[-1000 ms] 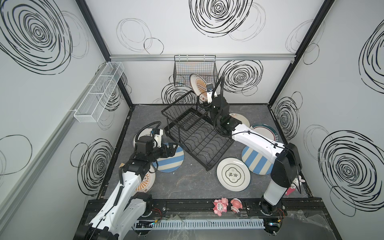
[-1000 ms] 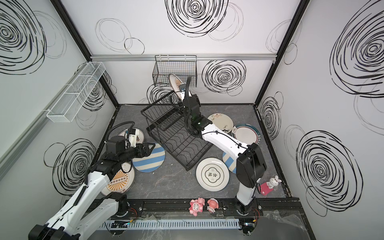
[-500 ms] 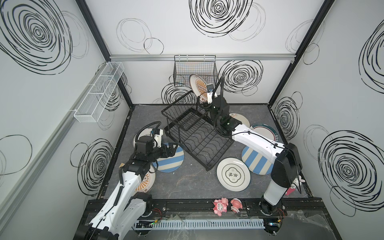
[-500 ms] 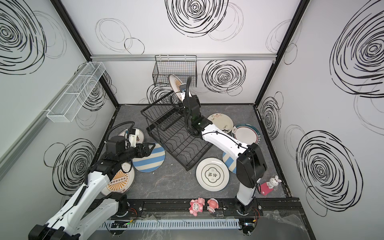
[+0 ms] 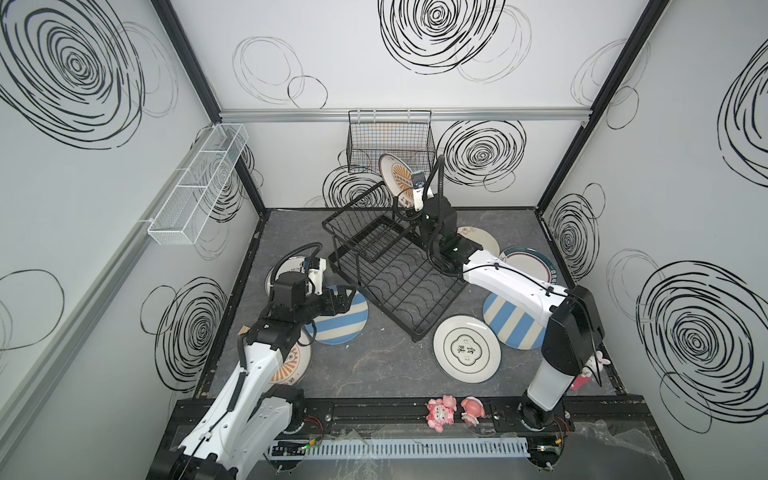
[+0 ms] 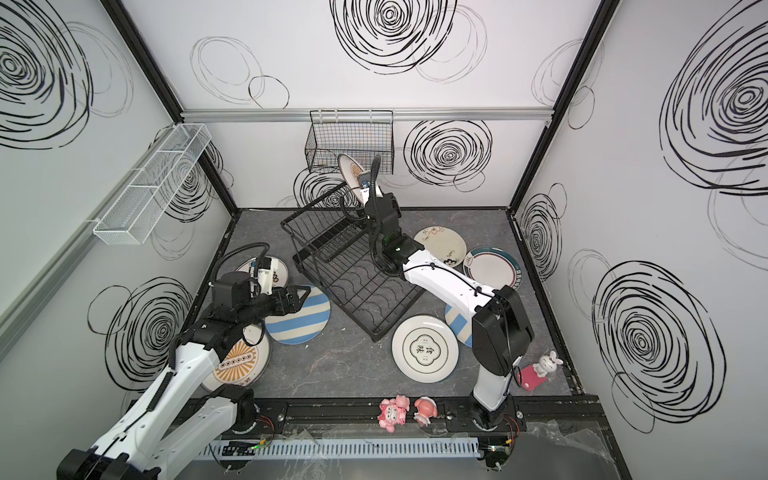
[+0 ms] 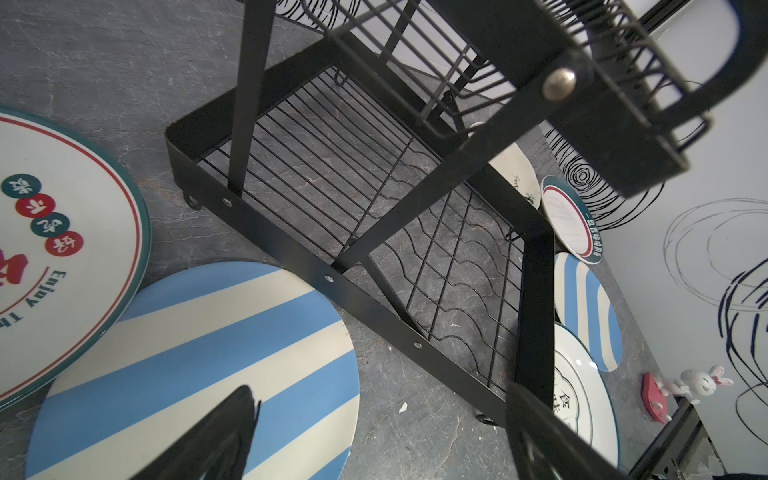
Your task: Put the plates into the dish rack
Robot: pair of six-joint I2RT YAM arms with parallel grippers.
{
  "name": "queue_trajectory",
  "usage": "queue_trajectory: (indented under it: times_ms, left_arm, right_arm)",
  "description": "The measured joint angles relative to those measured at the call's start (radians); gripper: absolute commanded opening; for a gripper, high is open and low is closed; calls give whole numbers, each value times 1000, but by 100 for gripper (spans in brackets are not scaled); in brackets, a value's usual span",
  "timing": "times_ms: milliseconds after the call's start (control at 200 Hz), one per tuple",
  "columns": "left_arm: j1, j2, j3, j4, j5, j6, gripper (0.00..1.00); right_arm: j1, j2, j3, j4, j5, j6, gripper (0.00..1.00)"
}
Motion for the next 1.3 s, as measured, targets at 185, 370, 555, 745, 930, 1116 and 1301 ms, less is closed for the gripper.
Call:
queue_trajectory:
  times_ms: [185, 370, 555, 745, 930, 1116, 1301]
  left_arm:
    - [0, 0, 0, 0, 0, 0, 96]
    - [0, 0, 0, 0, 0, 0, 96]
    - [0, 0, 0, 0, 0, 0, 96]
    - [0, 0, 0, 0, 0, 0, 96]
    - [0, 0, 0, 0, -1, 0, 96]
    - [0, 0, 0, 0, -1, 0, 96]
    - [0, 0, 0, 0, -1, 0, 96]
  right_arm:
    - [6, 0, 0, 1, 9, -22, 0]
    - [15, 0, 0, 8, 21, -48, 0]
    - [23, -1, 8, 9, 28, -70, 0]
    - [33, -19, 10, 11, 31, -86, 0]
    - [53, -53, 10, 11, 23, -84, 0]
    - [60, -72, 10, 18, 23, -81, 0]
    - [48, -72, -2, 26, 30, -80, 0]
